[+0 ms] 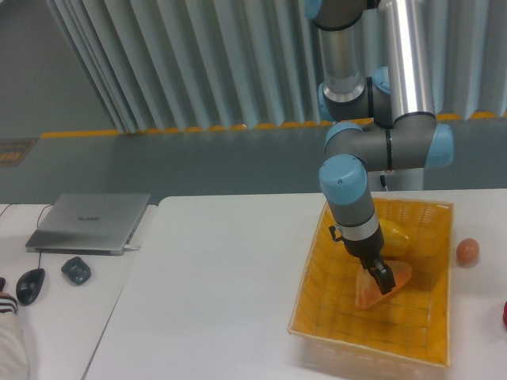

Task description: Place the triangular bread on the table

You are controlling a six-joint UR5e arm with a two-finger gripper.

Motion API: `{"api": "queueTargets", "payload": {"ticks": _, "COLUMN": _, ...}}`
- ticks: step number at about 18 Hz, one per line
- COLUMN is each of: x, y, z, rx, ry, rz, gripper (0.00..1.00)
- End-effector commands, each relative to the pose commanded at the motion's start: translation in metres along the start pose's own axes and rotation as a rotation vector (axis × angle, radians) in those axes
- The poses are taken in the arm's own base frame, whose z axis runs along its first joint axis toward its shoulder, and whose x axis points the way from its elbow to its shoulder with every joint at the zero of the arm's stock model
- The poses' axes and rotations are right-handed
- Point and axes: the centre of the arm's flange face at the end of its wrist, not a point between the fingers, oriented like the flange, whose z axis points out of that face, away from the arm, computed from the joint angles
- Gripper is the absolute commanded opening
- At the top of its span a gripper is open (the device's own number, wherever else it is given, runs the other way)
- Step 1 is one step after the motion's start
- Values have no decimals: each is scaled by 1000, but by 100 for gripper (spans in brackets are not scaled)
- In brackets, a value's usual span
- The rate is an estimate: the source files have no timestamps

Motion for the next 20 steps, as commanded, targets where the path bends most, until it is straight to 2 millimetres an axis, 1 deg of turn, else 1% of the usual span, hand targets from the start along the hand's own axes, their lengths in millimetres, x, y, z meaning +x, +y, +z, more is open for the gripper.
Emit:
{"api": "queueTargets", "payload": {"ticks": 1, "x": -1, "y": 1, "z": -2, "rx": 2, "ry": -4, "rz": -1, "gripper": 13}}
{"api": "queueTargets", "payload": {"ticks": 2, "x": -1, "y": 2, "z": -2, "rx": 2, "ry": -4, "rz": 1, "gripper": 7}}
{"api": "queueTargets", "payload": {"ticks": 3, "x": -1, "y": 2, "z": -3, "rx": 4, "ry": -4, "rz": 2, "gripper": 2}}
{"api": "queueTargets", "payload": {"ticks": 4, "x": -2, "y": 3, "z": -3, "rx": 4, "ry": -4, "rz": 2, "gripper": 0}}
{"api": "queueTargets", "payload": {"ticks": 8, "x": -2, "y": 4, "z": -8, "rx": 9, "ry": -9, "rz": 1, "gripper": 0}}
{"api": "queueTargets", "payload": {"ticks": 12, "x": 1, "y": 8, "z": -27, "rx": 49, "ry": -22, "rz": -8, "gripper": 0}}
{"api": "queueTargets", "payload": {"ticks": 13, "x": 1, "y": 9, "z": -29, "rx": 61, "ry": -22, "rz": -11, "gripper": 0}}
{"api": "queueTargets", "payload": {"ticks": 15, "x": 1, "y": 17, "z": -48, "rx": 91, "ry": -41, "rz": -24, "gripper": 0}}
{"api": "queueTargets", "payload": {"ticks": 17, "x": -7, "y": 32, "z": -56, "rx": 112, "ry": -41, "rz": -54, "gripper": 0}}
{"api": "queueTargets", "payload": {"ticks": 18, "x": -13, "y": 55, "z": -72, "rx": 140, "ry": -57, "rz": -91, "gripper": 0}}
{"api": "queueTargets", "payload": {"ticks": 19, "x": -19, "y": 68, "z": -75, "rx": 159, "ry": -58, "rz": -100, "gripper": 0}}
{"api": "queueTargets", "payload": {"ticks": 20, "x": -30, "y": 97, "z": -83, "rx": 165, "ry": -68, "rz": -87, "gripper": 0}}
